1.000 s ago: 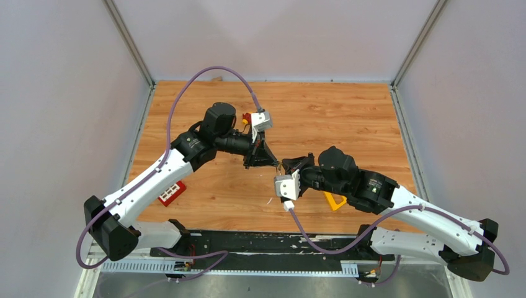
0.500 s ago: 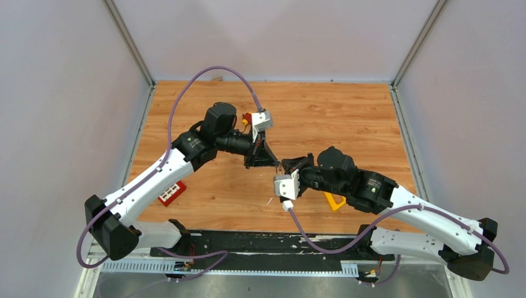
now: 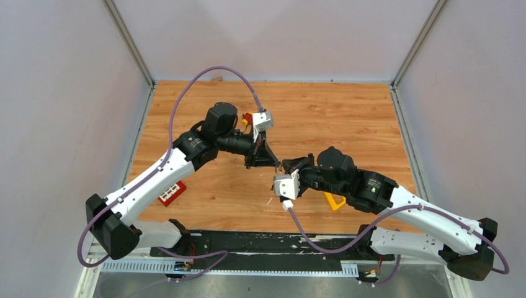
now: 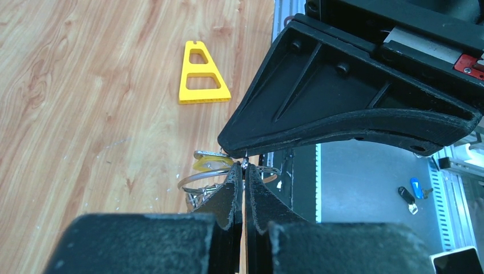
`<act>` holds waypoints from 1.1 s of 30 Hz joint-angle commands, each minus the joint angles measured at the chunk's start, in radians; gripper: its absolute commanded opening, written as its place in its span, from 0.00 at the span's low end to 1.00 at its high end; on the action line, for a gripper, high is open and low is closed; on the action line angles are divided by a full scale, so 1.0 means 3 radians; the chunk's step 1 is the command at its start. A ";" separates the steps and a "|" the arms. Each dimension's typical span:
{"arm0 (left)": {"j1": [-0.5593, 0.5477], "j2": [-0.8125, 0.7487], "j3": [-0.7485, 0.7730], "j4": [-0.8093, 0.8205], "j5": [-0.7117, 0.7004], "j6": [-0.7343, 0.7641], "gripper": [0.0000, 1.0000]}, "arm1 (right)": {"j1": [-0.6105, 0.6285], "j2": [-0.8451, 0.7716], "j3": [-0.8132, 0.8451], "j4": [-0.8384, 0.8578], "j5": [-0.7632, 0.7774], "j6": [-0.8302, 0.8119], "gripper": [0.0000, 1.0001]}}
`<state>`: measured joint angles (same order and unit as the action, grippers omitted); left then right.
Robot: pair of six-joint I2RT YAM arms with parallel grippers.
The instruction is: Put the keys on the keyring
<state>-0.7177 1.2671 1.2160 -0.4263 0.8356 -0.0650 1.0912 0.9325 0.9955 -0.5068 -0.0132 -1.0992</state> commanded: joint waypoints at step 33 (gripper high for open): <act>-0.0006 0.0173 0.0104 0.0113 -0.0255 -0.0095 0.00 | 0.0092 -0.0003 0.0138 0.0318 -0.0079 0.0106 0.00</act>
<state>-0.7185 1.2957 1.2163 -0.4274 0.8135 -0.0891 1.0924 0.9363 0.9955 -0.5343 0.0063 -1.0817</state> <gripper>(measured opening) 0.007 0.009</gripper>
